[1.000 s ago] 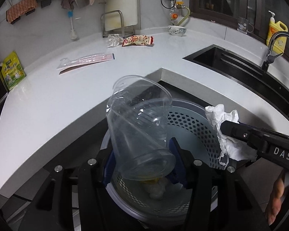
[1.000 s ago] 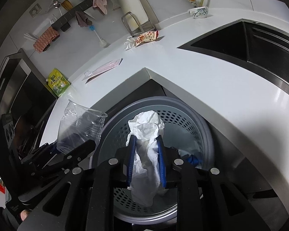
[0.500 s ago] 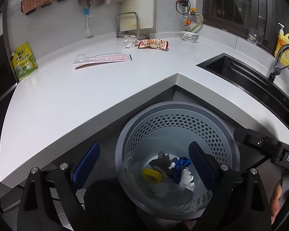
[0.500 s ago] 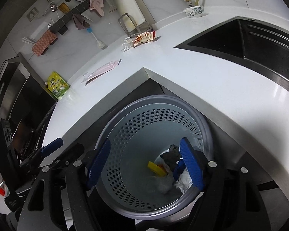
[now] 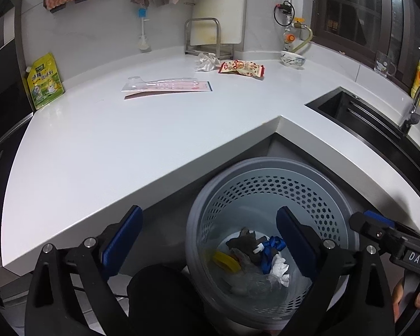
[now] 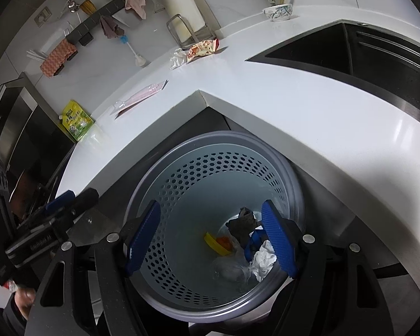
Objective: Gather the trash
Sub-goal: 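Move both tools from the bin back over the counter, then grasp the red-and-white snack wrapper with the right tool while the left tool grasps the pink toothbrush package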
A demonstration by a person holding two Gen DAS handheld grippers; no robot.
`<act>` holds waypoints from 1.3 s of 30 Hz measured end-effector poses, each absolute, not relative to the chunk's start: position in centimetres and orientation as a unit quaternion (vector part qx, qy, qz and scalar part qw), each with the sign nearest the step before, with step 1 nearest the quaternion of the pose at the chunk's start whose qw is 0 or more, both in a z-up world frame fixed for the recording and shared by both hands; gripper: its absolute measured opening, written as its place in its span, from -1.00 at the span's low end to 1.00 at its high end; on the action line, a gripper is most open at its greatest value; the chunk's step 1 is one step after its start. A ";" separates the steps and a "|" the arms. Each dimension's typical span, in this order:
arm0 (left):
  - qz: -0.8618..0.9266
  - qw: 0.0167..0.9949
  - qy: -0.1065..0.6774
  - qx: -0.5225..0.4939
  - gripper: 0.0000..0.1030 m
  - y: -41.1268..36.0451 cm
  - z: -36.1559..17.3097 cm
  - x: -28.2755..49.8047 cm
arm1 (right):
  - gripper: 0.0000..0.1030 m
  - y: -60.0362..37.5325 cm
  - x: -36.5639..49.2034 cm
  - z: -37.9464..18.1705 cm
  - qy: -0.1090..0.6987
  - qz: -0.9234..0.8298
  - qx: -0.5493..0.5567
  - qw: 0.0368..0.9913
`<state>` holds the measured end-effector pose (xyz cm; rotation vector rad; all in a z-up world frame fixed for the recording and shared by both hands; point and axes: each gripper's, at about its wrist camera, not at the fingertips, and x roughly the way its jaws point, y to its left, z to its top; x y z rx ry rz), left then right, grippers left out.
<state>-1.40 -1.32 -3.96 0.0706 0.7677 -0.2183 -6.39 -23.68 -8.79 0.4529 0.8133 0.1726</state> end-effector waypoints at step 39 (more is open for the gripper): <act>-0.383 0.843 0.332 0.179 0.88 4.5 -1.0 27.8 | 0.39 -24.8 23.3 0.2 0.398 0.160 0.017 0.903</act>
